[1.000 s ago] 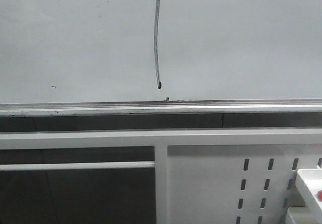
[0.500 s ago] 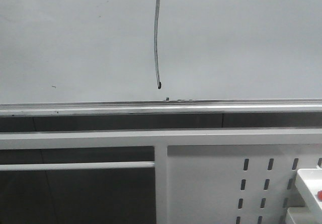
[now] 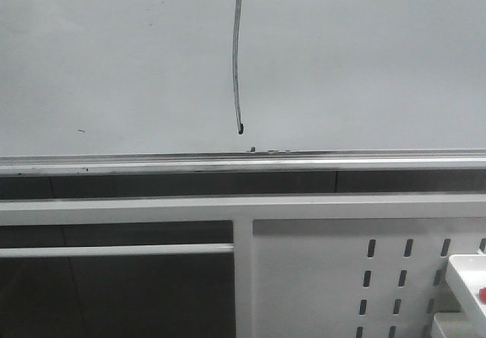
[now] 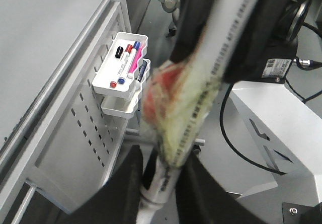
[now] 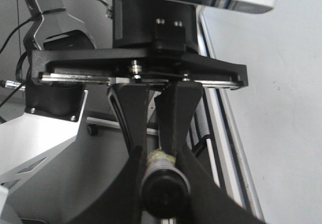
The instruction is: Write number 1 on whiteboard
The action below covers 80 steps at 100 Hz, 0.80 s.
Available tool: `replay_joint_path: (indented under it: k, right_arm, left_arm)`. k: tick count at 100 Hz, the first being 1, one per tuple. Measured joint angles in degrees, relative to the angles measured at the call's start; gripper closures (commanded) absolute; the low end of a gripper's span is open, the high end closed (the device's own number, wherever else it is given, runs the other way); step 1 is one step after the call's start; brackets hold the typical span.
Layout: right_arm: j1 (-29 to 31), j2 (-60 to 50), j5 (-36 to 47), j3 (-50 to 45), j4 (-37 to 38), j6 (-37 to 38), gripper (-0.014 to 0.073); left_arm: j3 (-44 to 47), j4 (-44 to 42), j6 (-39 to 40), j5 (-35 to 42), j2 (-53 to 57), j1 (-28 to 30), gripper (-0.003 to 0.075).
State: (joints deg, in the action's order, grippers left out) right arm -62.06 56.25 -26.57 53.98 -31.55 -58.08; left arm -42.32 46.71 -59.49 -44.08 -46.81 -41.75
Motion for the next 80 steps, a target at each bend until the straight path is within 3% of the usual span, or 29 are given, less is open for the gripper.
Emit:
replay_joint_path:
  k: [13,22,29,39,49,57,69,80]
  right_arm:
    - [0.11,0.24,-0.81,0.00,0.00,0.00,0.0669]
    - [0.11,0.26,-0.81,0.00,0.00,0.00,0.0601]
    - [0.11,0.26,-0.29,0.00,0.00,0.00,0.0459]
    - [0.20,0.26,2.34,0.00,0.00,0.10,0.0150]
    - [0.47,-0.12,4.64,0.00,-0.13,0.10,-0.0022]
    - [1.97,-1.79,5.87,-0.11,-0.23,0.10,-0.0022]
    - [6.27,-6.39,6.58,-0.11,-0.56,0.10,0.0053]
    - [11.82,-11.55,5.73,-0.11,-0.68,0.43,0.0232]
  left_arm:
    - [0.19,0.00,-0.65,-0.51,-0.36,-0.09,0.0740]
    - [0.23,0.00,-0.77,-0.51,-0.48,-0.09,0.0740]
    - [0.23,0.00,-0.77,-0.28,-0.48,-0.09,0.0740]
    - [0.23,0.87,-0.77,1.73,-0.48,-0.12,0.0740]
    - [0.47,2.67,-0.66,6.78,-0.48,-0.12,0.0740]
    - [1.04,4.73,-0.55,11.85,-0.48,-0.12,0.0740]
    - [2.95,9.66,0.24,21.45,-0.83,-0.12,0.0740]
    - [4.14,14.29,0.56,27.80,-3.09,-0.12,0.0740]
